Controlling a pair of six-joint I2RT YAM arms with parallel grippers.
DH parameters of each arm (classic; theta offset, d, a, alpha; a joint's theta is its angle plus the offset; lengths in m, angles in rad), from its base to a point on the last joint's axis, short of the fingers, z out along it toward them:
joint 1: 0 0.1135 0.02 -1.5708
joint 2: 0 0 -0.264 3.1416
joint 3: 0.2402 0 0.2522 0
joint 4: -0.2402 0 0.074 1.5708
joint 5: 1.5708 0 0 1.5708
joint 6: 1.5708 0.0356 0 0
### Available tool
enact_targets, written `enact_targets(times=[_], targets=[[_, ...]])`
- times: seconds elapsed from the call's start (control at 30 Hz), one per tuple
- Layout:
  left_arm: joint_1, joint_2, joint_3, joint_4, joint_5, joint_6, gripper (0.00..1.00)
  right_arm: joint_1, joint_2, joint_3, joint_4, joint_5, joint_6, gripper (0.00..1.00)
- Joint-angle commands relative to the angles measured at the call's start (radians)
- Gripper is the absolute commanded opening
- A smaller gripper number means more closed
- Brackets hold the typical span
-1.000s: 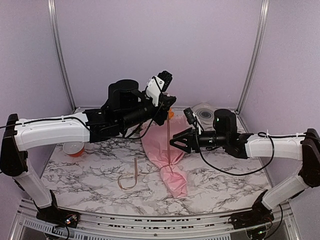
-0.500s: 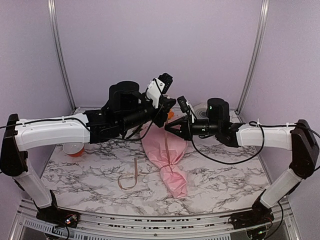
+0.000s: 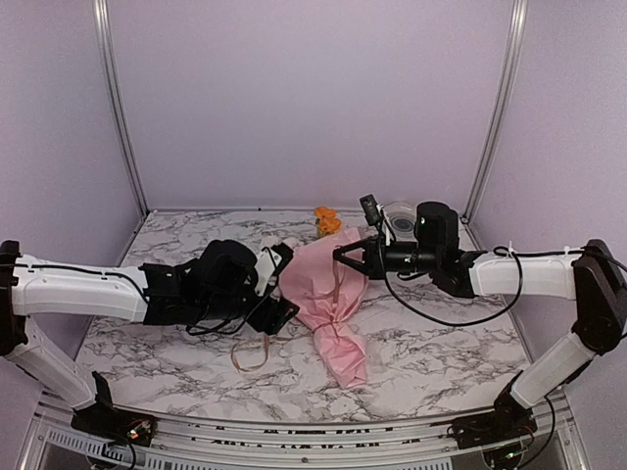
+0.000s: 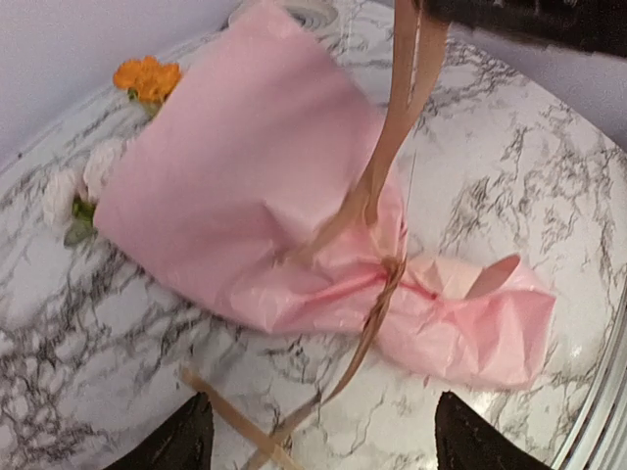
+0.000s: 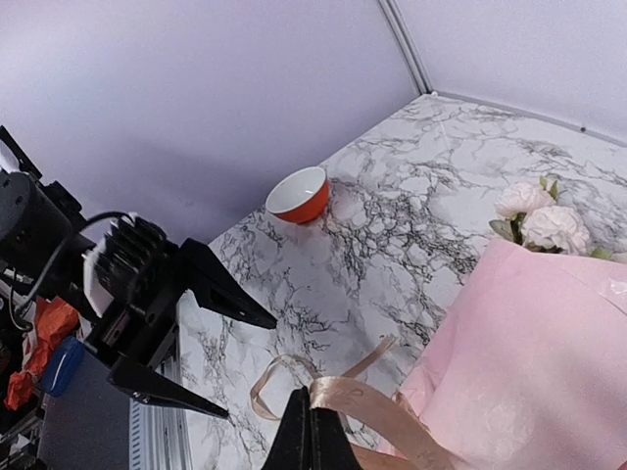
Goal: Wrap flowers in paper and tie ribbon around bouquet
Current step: Pass from the left arm to the right, then tie the ribbon around the folded bouquet.
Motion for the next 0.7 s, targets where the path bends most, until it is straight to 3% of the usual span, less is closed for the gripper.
enact_targets(times=[0.0, 0.2, 0.47, 0.53, 0.6, 0.63, 0.67], targets=[[-0.006, -0.079, -0.167, -0.119, 0.001, -0.21, 0.76, -0.004, -0.009, 0.001, 0.008, 0.053, 0.018, 0.0], [-0.028, 0.038, -0.213, -0.186, 0.065, -0.253, 0.75, -0.004, 0.006, -0.004, -0.034, 0.079, 0.001, 0.0], [-0.075, 0.222, -0.136, -0.321, -0.04, -0.244, 0.69, -0.004, 0.01, -0.029, -0.038, 0.029, -0.005, 0.0], [-0.083, 0.249, -0.132, -0.35, -0.051, -0.269, 0.5, -0.004, 0.0, -0.033, -0.046, 0.034, -0.013, 0.0], [-0.095, 0.261, -0.137, -0.362, -0.053, -0.292, 0.12, -0.004, -0.019, -0.036, -0.064, 0.048, -0.025, 0.0], [-0.102, 0.257, -0.143, -0.365, -0.062, -0.31, 0.0, -0.005, -0.038, -0.037, -0.084, 0.065, -0.031, 0.0], [-0.107, 0.246, -0.15, -0.366, -0.079, -0.321, 0.0, -0.005, -0.051, -0.038, -0.098, 0.086, -0.04, 0.0]])
